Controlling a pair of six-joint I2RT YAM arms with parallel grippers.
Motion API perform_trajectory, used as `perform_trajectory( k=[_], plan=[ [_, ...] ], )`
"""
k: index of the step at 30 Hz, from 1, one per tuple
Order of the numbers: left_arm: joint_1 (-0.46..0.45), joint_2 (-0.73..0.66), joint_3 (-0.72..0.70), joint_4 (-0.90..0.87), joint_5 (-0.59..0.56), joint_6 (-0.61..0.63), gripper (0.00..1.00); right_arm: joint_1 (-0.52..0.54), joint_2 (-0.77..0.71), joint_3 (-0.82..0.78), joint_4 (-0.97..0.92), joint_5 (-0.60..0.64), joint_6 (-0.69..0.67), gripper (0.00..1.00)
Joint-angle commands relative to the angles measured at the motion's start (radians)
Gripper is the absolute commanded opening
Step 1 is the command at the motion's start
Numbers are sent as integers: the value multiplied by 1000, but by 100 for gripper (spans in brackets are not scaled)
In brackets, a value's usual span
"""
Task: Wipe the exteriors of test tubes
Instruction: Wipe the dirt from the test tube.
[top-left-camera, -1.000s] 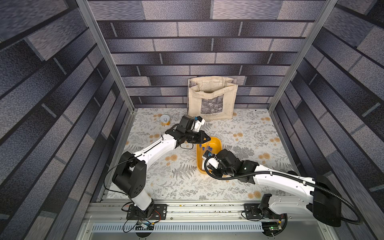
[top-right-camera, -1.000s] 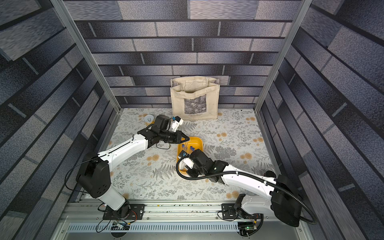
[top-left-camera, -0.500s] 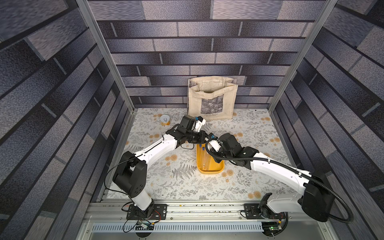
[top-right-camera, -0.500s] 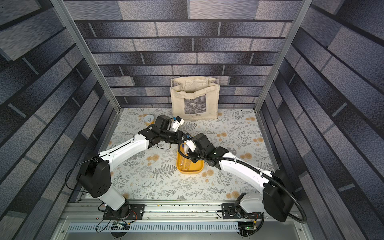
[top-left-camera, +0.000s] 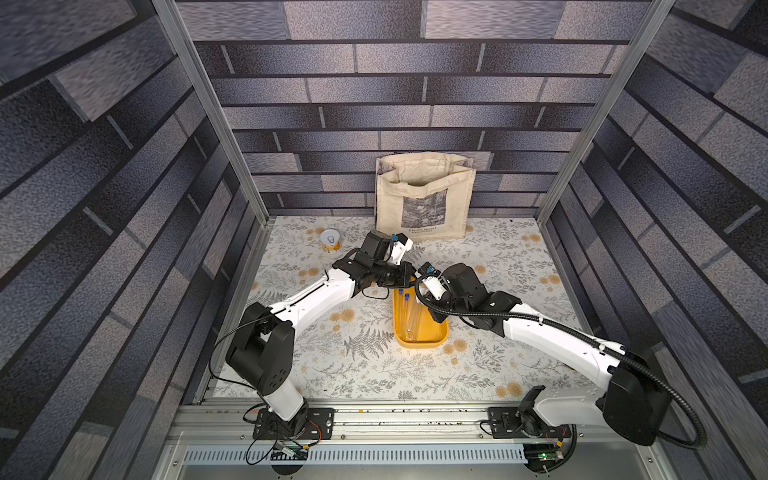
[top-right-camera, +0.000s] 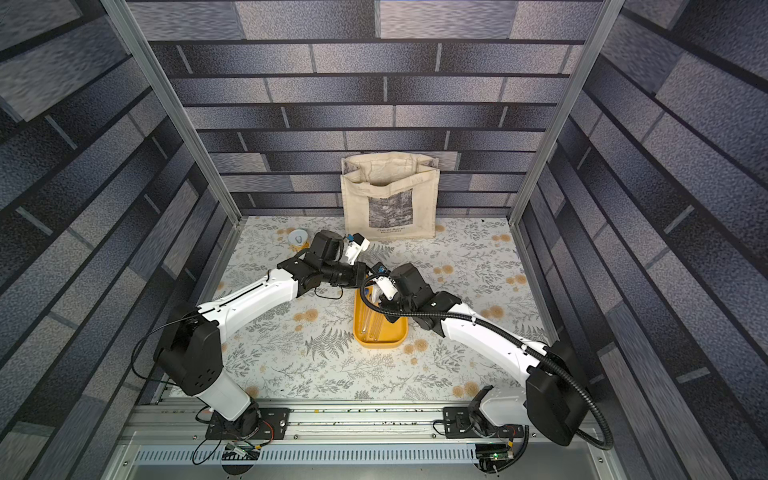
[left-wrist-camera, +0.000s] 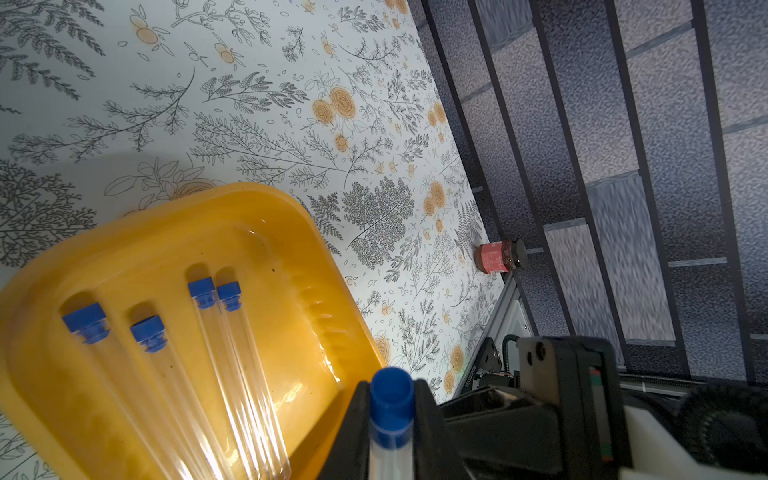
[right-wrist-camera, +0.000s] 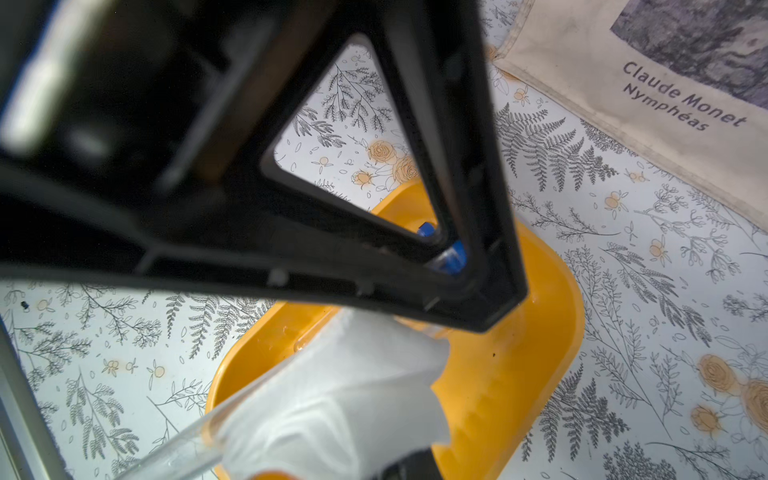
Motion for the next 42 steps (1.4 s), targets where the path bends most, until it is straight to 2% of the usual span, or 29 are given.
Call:
perform_trajectory(
  k=[1,12,18,21,30,37,42],
  plan=[
    [-3,9,1,11,19,-6,18,37,-39,-36,8,-22,11,0],
    [-3,3,-12,16,14,-12,18,180,-107,-175,14,39,48,0],
    [-3,0,-9,16,14,-20,18,156,-151,-208,-63,236,149,0],
    [-6,0,-7,18,17,-22,18,101,-143,-195,-106,262,217,0],
    [-21,1,-15,26,24,-24,18,32,-81,-79,-125,184,267,0],
    [-24,8,-16,30,29,-25,18,22,-39,25,-112,124,199,0],
    [-22,13,-16,30,29,-24,18,22,-39,20,-75,76,133,0]
  ],
)
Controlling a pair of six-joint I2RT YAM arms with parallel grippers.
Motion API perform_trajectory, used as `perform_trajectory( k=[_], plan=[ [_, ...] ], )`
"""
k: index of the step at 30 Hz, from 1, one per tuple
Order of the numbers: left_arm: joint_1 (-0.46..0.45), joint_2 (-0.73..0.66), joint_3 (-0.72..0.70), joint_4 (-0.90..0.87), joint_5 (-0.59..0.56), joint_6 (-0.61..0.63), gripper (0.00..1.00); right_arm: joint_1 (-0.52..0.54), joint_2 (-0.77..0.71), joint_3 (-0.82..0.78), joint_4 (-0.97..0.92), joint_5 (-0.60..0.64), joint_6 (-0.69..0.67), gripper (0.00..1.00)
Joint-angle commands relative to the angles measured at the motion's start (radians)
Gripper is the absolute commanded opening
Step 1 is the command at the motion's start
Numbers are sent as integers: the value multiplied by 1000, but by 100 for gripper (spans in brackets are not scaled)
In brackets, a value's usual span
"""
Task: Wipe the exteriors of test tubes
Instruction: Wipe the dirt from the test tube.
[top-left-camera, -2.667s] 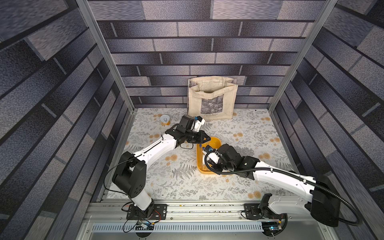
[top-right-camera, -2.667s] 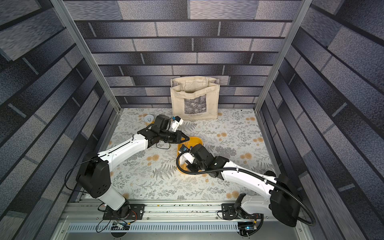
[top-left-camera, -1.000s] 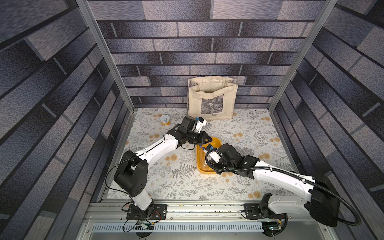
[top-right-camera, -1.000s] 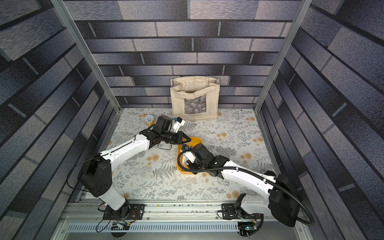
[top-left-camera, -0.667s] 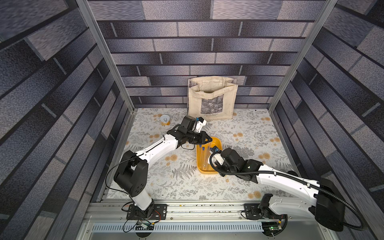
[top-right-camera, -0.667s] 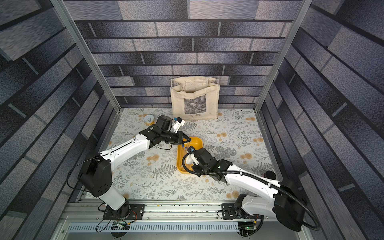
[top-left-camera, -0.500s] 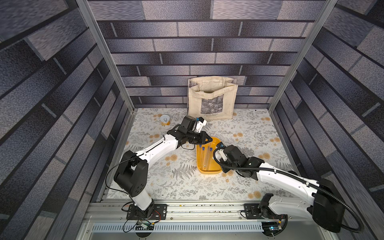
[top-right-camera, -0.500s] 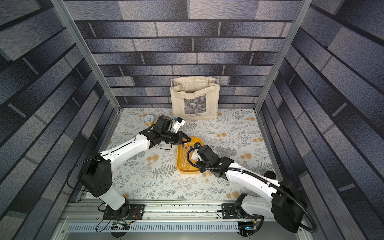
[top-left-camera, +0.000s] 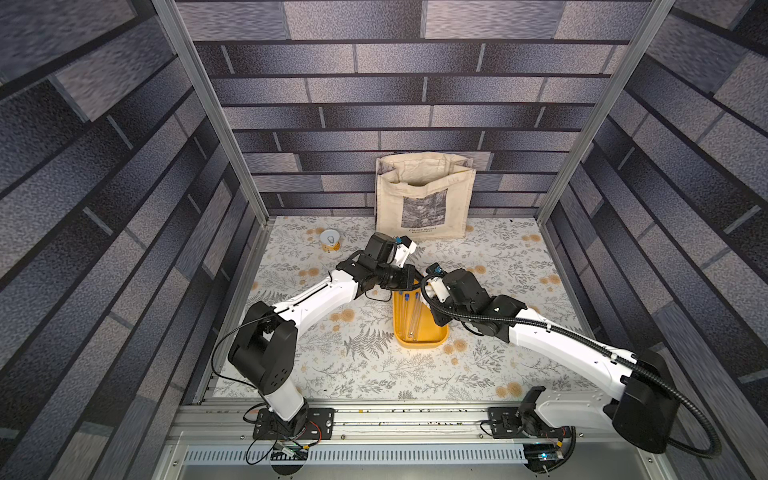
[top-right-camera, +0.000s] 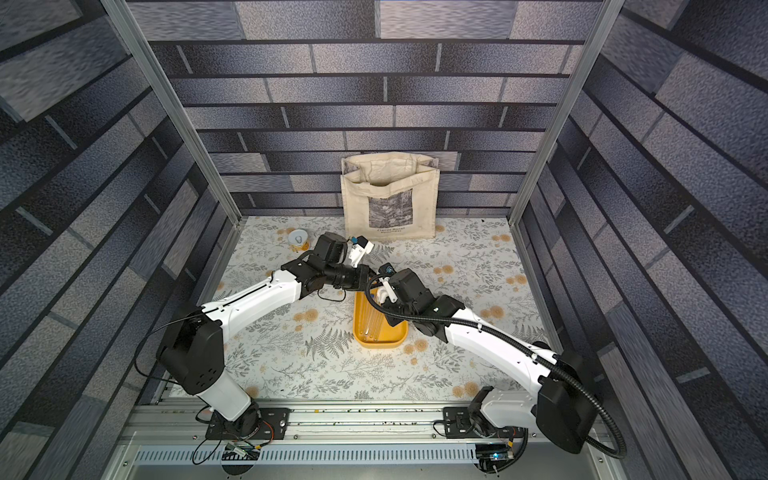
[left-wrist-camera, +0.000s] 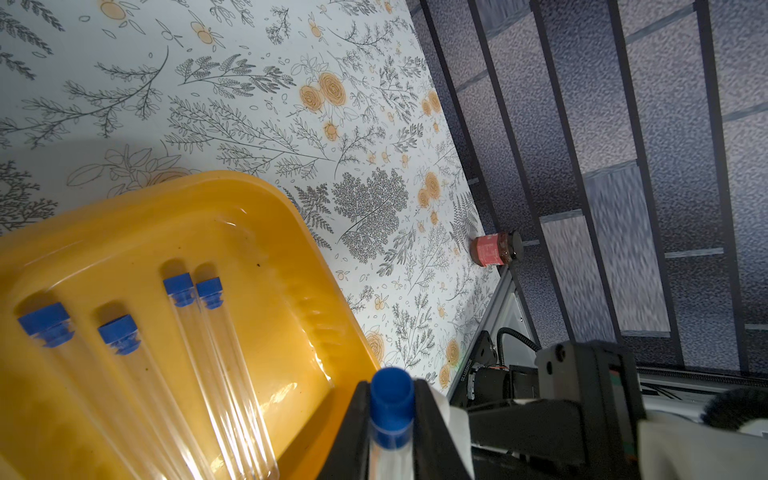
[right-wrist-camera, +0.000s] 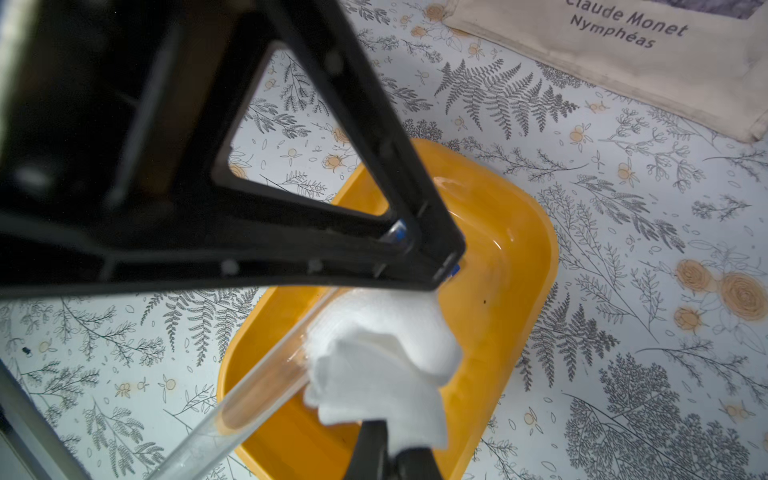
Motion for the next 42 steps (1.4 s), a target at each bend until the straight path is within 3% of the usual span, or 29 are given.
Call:
perform_trajectory(
  k=[1,10,20,42],
  plan=[
    [-4,4,-10,14,23,-12,18,-7,-2,-1,34,-51,-62,0],
    [-4,12,-5,17,27,-13,18,-7,-52,-59,74,-144,-185,0],
    [-3,10,-5,15,25,-13,18,0,-39,-81,73,-190,-175,0],
    [9,14,-4,13,27,-11,18,206,-57,-147,73,-74,-170,0]
  ],
)
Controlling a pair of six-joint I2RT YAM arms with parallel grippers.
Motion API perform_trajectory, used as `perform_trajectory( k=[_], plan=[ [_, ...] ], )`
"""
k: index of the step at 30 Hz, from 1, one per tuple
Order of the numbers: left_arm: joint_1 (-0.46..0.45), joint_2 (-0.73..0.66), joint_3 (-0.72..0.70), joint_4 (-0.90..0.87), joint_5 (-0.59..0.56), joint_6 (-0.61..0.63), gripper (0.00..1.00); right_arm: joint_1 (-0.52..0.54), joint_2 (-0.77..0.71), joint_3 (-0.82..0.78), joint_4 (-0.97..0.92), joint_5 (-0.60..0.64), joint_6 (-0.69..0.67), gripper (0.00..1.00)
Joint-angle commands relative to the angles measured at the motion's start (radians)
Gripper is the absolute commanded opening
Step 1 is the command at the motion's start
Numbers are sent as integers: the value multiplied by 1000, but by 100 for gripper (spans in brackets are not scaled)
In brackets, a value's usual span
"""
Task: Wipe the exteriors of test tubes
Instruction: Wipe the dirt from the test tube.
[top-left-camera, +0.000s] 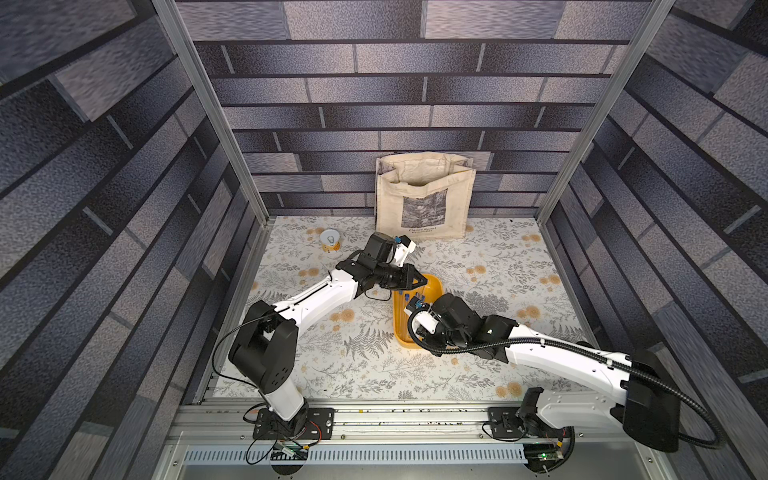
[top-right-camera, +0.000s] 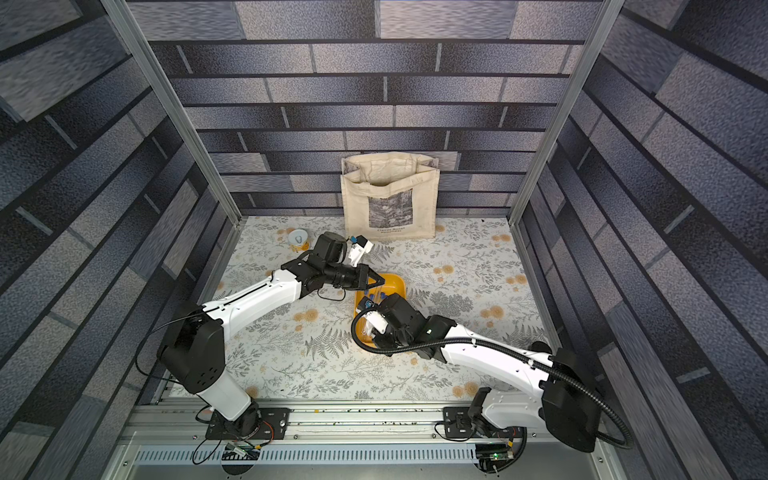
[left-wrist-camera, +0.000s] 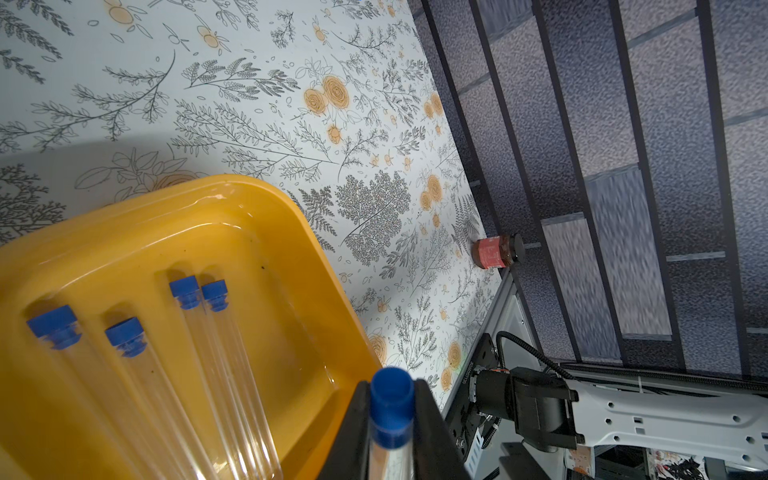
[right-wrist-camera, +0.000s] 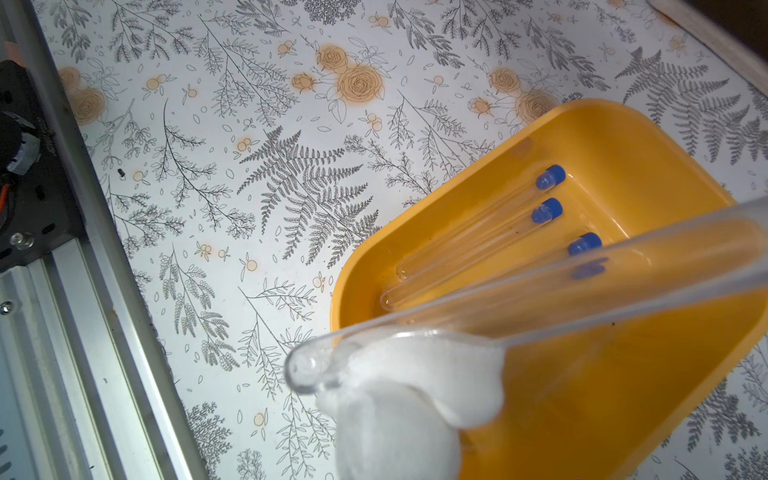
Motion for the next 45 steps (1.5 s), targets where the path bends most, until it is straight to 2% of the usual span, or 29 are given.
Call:
perform_trajectory(
  k=[1,5,12,23,29,34,40,45],
  plan=[
    [8,8,-3,7,25,-11,18,14,-27,-13,16,26,-3,0],
    [5,9,-5,7,29,-13,18,2,-19,14,4,69,-8,0],
    [-2,12,-6,15,33,-18,18,-107,36,97,-13,44,14,0],
    [-8,16,-5,14,37,-20,18,-237,97,169,-5,74,14,0],
    [-4,6,-10,6,25,-16,18,-329,54,129,6,51,137,0],
    [8,-14,-18,-8,-17,-13,18,-342,-15,111,-58,-77,245,0],
    [13,-39,-19,-15,-98,-6,18,-342,-46,81,-121,-349,454,0],
    [16,-49,-16,-3,-132,-9,18,-342,-63,15,-72,-485,620,0]
  ],
)
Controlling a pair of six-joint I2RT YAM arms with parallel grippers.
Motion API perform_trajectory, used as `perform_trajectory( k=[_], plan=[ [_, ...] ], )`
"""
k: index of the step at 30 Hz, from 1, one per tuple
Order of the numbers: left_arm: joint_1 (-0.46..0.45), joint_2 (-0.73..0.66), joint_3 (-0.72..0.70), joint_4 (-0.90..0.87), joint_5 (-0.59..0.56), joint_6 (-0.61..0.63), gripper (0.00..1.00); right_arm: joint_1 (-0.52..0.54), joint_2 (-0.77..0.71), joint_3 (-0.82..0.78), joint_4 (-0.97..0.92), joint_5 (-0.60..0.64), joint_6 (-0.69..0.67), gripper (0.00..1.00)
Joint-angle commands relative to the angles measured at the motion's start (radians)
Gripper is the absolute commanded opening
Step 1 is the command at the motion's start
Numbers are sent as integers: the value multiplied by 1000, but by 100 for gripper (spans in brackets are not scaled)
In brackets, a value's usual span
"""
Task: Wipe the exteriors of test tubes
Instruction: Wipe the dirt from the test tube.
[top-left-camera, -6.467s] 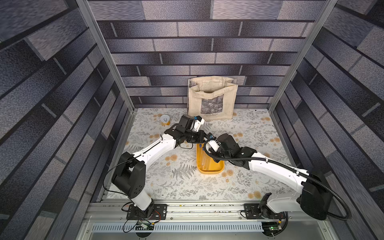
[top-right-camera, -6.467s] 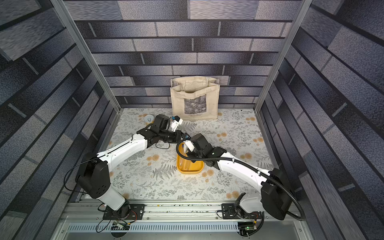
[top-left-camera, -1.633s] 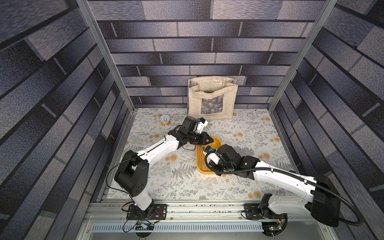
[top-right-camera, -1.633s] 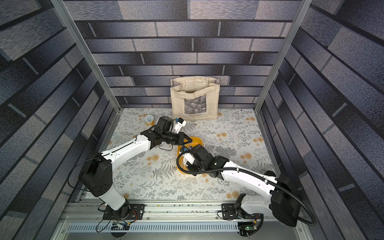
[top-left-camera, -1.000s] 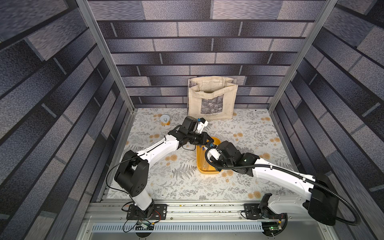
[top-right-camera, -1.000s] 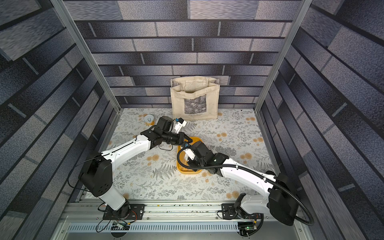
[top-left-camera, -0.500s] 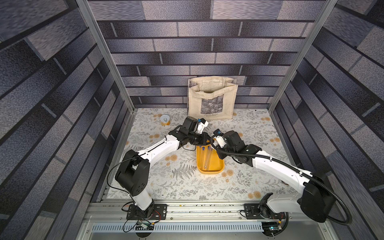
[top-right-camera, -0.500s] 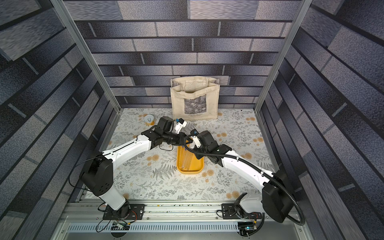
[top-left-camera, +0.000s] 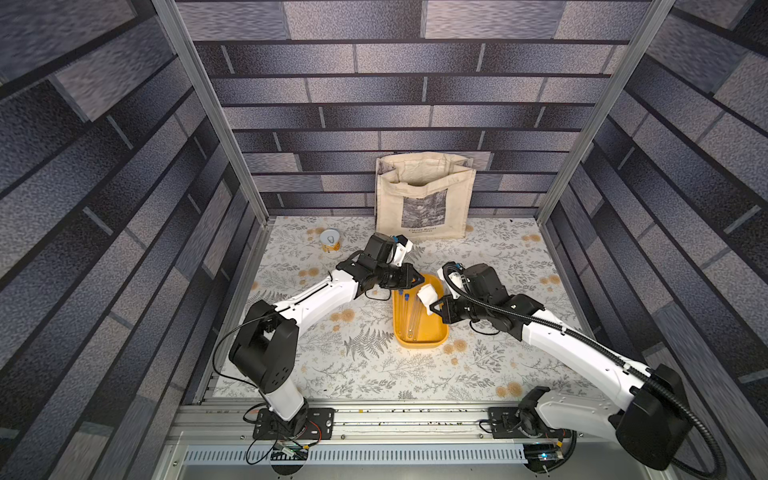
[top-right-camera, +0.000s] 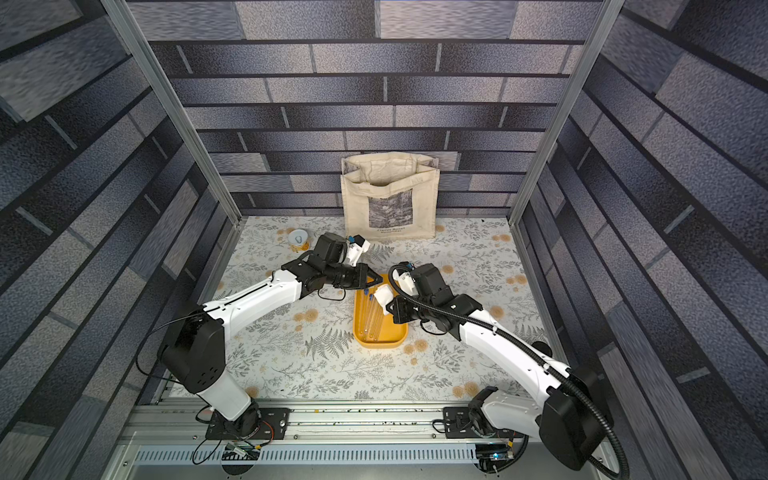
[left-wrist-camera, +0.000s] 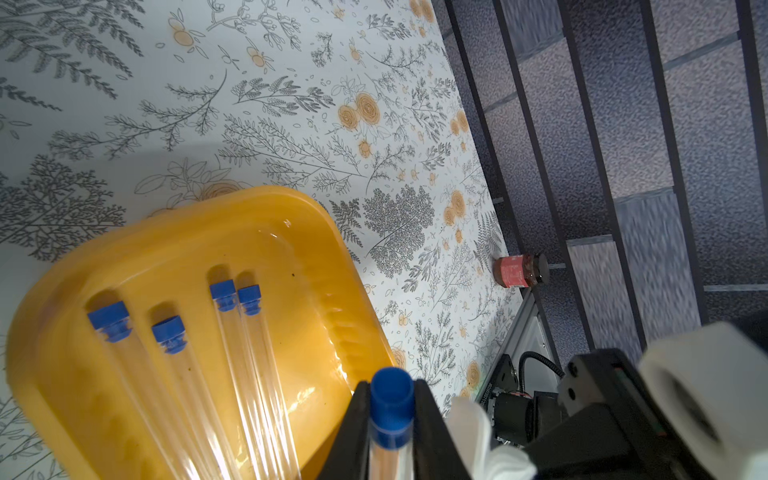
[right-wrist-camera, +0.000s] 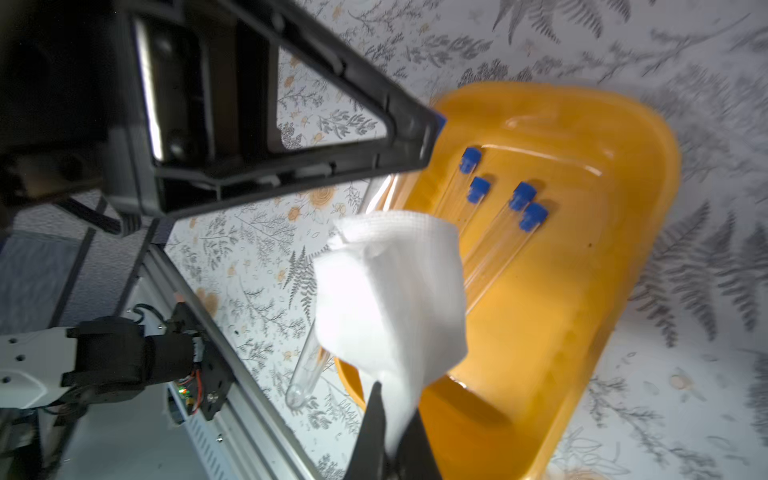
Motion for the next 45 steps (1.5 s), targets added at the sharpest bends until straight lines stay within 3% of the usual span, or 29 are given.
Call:
perform_trajectory(
  k=[1,13,33,45],
  plan=[
    [9,-48,-10,-3,-43,5,19,4,-25,-49,4,-143,165,0],
    [5,-64,-11,36,-80,-12,19,10,51,-33,29,-173,266,0],
    [-18,-41,-16,35,-24,2,19,-36,218,205,-6,-87,154,0],
    [-23,-27,-9,31,-7,1,19,-95,213,210,9,-41,140,0]
  ],
)
